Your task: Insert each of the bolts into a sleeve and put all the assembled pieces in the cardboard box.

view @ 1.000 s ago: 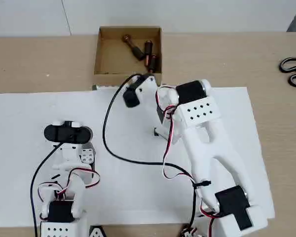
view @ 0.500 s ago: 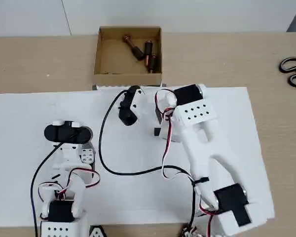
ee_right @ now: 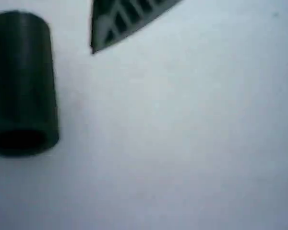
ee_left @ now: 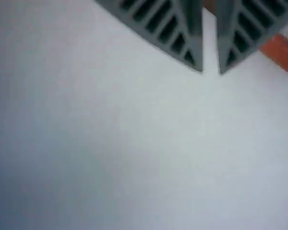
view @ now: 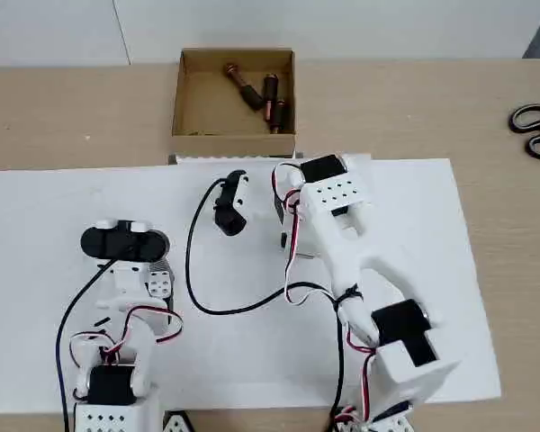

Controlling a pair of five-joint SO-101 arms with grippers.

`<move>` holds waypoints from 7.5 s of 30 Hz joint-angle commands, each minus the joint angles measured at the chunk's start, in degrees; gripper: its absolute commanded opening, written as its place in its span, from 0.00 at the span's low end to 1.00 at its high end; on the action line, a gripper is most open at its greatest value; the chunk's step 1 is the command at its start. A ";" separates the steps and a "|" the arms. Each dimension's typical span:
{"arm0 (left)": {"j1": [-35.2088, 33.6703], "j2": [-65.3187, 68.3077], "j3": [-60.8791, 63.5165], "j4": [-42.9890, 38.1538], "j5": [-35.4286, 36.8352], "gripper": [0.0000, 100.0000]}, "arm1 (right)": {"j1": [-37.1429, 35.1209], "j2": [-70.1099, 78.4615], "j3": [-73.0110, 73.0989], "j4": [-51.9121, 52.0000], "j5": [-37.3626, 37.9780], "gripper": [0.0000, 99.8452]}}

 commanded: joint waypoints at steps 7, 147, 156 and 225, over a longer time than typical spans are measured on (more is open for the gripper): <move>-0.26 -0.35 -0.22 0.53 0.18 0.01 | -0.22 6.02 -0.44 -4.88 1.93 0.19; -4.84 105.76 -81.80 39.56 -110.24 0.13 | 44.26 -66.95 32.00 14.02 -27.78 0.00; -3.96 105.76 -81.19 38.33 -110.15 0.15 | 44.09 -67.03 31.91 13.23 -27.78 0.00; 15.74 82.29 -115.21 48.88 -26.64 0.01 | 37.23 -75.47 22.33 21.76 -32.70 0.00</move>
